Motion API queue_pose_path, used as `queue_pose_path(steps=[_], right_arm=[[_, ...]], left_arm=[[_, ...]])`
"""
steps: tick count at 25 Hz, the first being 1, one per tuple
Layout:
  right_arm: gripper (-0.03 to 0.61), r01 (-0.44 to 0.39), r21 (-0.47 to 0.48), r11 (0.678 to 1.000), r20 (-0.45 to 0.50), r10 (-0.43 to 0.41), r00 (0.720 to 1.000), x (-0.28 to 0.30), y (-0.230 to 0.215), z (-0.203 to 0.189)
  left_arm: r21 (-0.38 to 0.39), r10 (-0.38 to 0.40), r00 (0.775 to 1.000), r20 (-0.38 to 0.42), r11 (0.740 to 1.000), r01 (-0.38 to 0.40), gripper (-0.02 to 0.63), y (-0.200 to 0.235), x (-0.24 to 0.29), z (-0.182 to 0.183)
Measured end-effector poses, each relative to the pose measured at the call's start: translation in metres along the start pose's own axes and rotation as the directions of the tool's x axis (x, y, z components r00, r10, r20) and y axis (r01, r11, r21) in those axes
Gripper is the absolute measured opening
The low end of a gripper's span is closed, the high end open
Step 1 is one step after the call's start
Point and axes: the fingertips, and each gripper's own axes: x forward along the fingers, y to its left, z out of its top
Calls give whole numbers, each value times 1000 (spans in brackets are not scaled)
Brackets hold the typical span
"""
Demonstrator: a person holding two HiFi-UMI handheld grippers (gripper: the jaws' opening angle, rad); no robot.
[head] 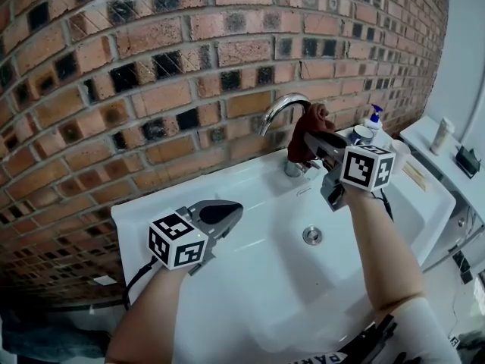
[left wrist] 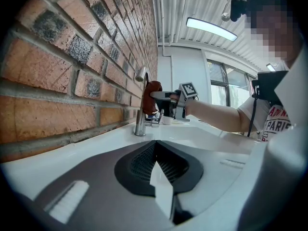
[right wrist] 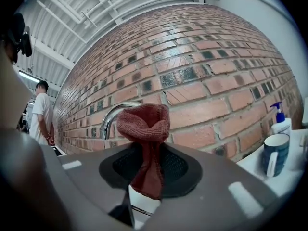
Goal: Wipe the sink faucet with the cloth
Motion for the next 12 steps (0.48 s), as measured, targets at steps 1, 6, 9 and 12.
queue_pose_path(steps=[1,6,9,12], right_arm=[[101,-2,1,1000,-1,2,1000,0,0,0],[101,-27,-4,1000,6,27,1000,-6,13,5],[101,-86,-32,996,8,87,996,-7,39,6],[101,-126,-67,990,-21,125,992,0,59,-1]], left_arm=[[0,0,1000,-1,1000,0,6,0,0,0],[-1,0,1000,-2,1000,0,6,0,0,-1],[1,0,1000,-3,1000,0,6,1,0,0],[1,0,1000,-1,1000,0,6,1,-1,-1]])
